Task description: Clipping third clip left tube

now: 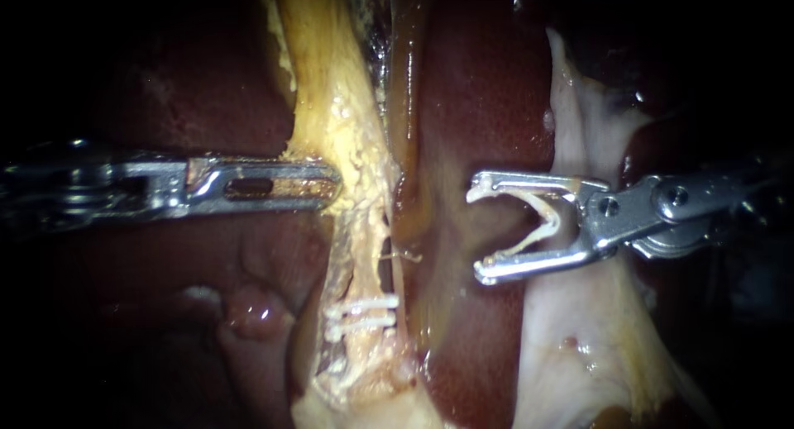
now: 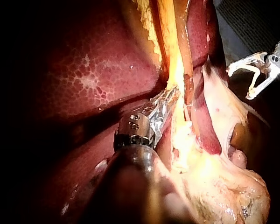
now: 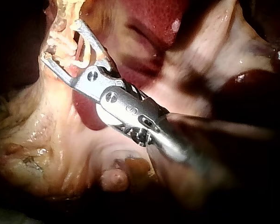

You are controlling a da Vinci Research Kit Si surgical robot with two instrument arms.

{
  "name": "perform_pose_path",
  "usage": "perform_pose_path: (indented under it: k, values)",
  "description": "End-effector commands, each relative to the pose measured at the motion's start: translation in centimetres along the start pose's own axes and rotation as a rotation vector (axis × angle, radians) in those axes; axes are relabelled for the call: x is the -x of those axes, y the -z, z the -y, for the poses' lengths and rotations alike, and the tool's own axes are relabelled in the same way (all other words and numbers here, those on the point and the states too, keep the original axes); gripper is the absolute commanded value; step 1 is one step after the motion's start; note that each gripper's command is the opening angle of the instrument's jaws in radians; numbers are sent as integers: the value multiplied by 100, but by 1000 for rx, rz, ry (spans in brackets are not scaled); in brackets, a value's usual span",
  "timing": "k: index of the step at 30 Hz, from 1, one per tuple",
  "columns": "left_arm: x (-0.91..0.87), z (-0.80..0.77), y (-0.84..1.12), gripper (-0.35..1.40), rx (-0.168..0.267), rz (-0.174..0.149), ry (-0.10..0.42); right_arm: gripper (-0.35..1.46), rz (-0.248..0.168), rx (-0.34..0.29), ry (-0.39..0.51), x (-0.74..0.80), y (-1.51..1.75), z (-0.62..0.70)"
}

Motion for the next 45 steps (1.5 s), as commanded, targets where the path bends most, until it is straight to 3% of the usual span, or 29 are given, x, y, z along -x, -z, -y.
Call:
perform_pose_path:
  k: [1, 4, 9, 14, 20, 26, 41, 45]
  values:
    - [0, 0, 0, -35, 0, 0, -1, 60, 0, -1, 0, -1, 0, 0]
    - [1, 0, 4, -35, -2, -2, 0, 60, -3, -19, -9, 3, -1, 2]
    - [20, -1, 39, -35, 18, 10, 7, 60, -5, -64, -108, 21, -18, 13]
    - [43, -4, 90, -35, 25, 69, 25, 60, 2, -98, -266, 42, -47, 18]
    - [54, 9, 123, -35, 20, 100, 34, 58, 21, -130, -388, 68, -78, 15]
    - [54, 19, 131, -35, 20, 109, 23, 56, 40, -145, -421, 91, -102, 0]
    - [52, 19, 133, -35, 21, 110, 23, 56, 48, -118, -422, 114, -132, -49]
    - [52, 19, 134, -35, 21, 110, 23, 56, 50, -119, -435, 121, -142, -56]
